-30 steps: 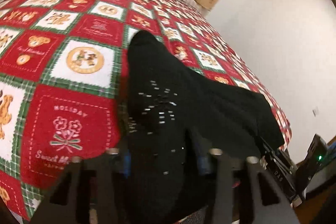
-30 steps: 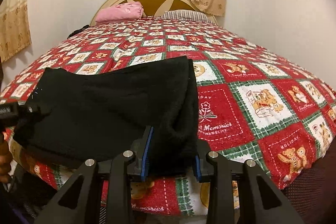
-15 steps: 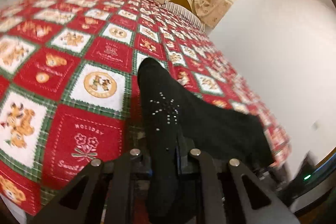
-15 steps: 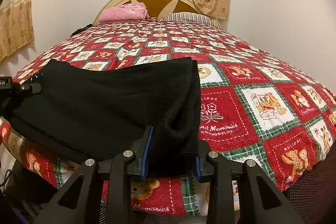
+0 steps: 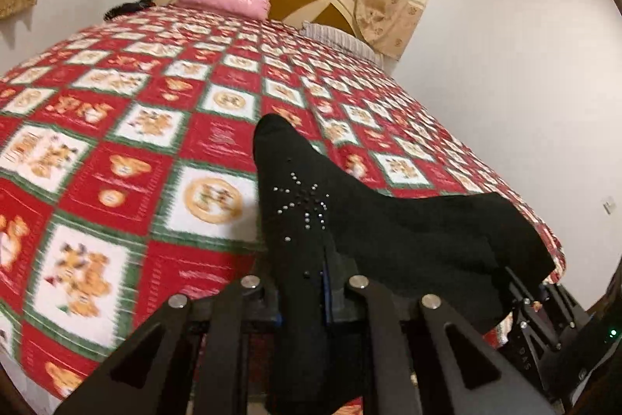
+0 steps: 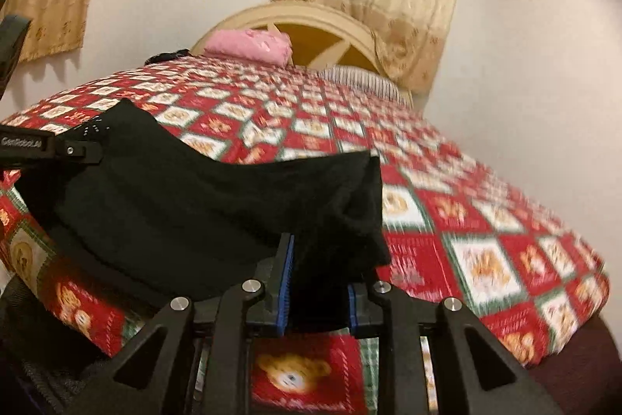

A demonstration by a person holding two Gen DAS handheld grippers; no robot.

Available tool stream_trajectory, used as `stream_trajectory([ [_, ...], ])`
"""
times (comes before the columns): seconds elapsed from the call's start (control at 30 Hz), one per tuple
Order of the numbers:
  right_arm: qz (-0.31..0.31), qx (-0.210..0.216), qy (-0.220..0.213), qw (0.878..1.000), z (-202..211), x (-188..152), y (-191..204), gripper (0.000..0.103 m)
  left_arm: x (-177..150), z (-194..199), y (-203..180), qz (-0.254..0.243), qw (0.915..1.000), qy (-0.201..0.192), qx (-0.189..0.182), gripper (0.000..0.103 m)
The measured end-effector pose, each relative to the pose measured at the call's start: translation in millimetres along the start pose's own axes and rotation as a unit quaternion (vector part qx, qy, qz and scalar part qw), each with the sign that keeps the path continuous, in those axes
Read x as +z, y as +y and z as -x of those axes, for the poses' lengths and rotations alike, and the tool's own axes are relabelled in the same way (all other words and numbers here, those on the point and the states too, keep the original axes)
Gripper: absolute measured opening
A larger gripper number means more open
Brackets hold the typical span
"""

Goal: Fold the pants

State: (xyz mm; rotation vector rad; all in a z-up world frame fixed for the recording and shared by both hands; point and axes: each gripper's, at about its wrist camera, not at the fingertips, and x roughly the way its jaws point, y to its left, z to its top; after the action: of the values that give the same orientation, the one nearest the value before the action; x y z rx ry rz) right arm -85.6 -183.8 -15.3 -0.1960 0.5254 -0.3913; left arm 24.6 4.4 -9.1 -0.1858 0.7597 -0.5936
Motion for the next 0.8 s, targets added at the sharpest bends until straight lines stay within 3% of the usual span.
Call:
stream_trajectory([
  [0.1, 0.004, 0.013, -0.006, 1.0, -7, 7, 15, 0.022, 2, 1, 9, -0.006, 0.9995, -0.004, 0.03, 0.015],
  [0.23, 0.02, 0.008, -0.018, 1.0, -13, 12, 33, 0.019, 7, 4, 23, 0.009, 0.9993, -0.013, 0.033, 0.015],
  [0.37, 0.071, -0.031, -0.074, 0.994, -6, 25, 56, 0.017, 13, 11, 29, 0.002, 0.9987, -0.03, 0.042, 0.015],
  [0.5, 0.087, -0.029, -0.097, 0.991, -12, 41, 68, 0.016, 17, 12, 35, -0.001, 0.9974, -0.042, 0.058, 0.015],
  [0.63, 0.081, -0.012, -0.077, 0.994, -25, 40, 72, 0.016, 17, 11, 47, 0.004, 0.9975, -0.033, 0.063, 0.015],
  [0.77, 0.045, 0.055, -0.016, 0.997, -31, 22, 66, 0.017, 14, 3, 55, 0.009, 0.9978, -0.019, 0.064, 0.015],
  [0.8, 0.042, 0.069, -0.001, 0.997, -35, 16, 66, 0.022, 13, 1, 57, 0.011, 0.9976, -0.016, 0.066, 0.015],
])
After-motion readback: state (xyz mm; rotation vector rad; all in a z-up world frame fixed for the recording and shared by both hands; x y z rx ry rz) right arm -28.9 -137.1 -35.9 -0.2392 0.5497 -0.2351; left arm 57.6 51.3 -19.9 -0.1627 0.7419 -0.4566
